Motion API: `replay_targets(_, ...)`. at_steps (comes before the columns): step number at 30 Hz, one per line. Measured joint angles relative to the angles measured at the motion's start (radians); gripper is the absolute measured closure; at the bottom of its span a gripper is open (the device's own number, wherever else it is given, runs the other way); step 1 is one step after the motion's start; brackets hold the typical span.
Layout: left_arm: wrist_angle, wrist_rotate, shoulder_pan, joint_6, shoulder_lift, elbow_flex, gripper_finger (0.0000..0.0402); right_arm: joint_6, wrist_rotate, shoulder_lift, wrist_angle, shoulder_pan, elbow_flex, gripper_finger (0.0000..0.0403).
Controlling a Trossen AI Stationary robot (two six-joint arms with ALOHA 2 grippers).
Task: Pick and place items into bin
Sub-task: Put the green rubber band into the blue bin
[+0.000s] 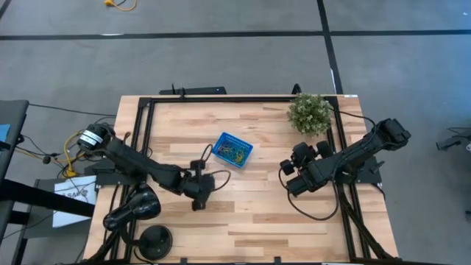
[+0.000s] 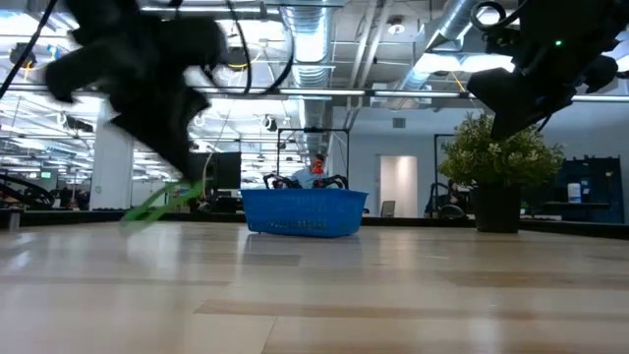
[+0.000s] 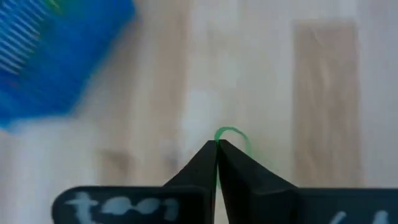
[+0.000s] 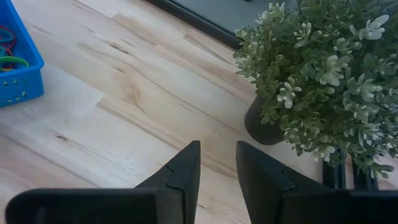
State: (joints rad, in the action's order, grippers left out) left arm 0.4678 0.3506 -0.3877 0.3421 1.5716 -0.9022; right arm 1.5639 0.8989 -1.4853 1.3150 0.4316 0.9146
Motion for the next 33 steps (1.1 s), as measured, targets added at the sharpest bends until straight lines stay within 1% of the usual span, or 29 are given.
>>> replay_targets(4, 0.08, 0.18, 0.029, -0.132, -0.007, -0.132, 0.0401, -0.001, 0.001, 0.0, -0.021, 0.0, 0.0, 0.0305)
replay_targets(6, 0.09, 0.268, 0.056, -0.206, -0.007, -0.18, 0.0401, -0.001, 0.001, 0.0, -0.025, 0.0, 0.0, 0.0305)
replay_targets(7, 0.087, 0.296, 0.073, -0.241, -0.007, -0.201, 0.0401, -0.001, 0.001, 0.0, -0.028, 0.0, 0.0, 0.0305)
replay_targets(9, 0.053, 0.316, 0.119, -0.298, -0.007, -0.228, 0.0401, -0.001, 0.001, 0.0, -0.032, 0.0, 0.0, 0.0305)
replay_targets(11, 0.0, 0.301, 0.166, -0.329, -0.007, -0.234, 0.0401, -0.001, 0.0, 0.0, -0.041, 0.0, 0.0, 0.0305)
replay_targets(14, -0.071, 0.245, 0.236, -0.362, 0.006, -0.234, 0.0401, -0.002, 0.0, 0.0, -0.046, 0.0, 0.0, 0.0305)
replay_targets(19, -0.169, 0.167, 0.335, -0.387, 0.067, -0.234, 0.0401, -0.002, 0.0, 0.0, -0.046, 0.0, 0.0, 0.0305)
replay_targets(21, -0.185, 0.127, 0.367, -0.387, 0.099, -0.234, 0.0401, -0.002, 0.0, 0.0, -0.046, 0.0, 0.0, 0.0305)
replay_targets(23, -0.203, 0.09, 0.391, -0.389, 0.134, -0.234, 0.0401, -0.002, 0.0, 0.0, -0.047, 0.0, 0.0, 0.0305)
replay_targets(26, -0.245, 0.06, 0.421, -0.413, 0.192, -0.234, 0.0401, -0.004, 0.0, 0.0, -0.048, 0.0, 0.0, 0.0305)
replay_targets(30, -0.321, 0.047, 0.441, -0.432, 0.262, -0.234, 0.0402, -0.007, 0.0, 0.0, -0.047, 0.0, 0.0, 0.0305)
replay_targets(33, -0.358, 0.047, 0.443, -0.434, 0.286, -0.234, 0.0401, -0.052, -0.008, 0.0, -0.051, 0.0, 0.0, 0.0305)
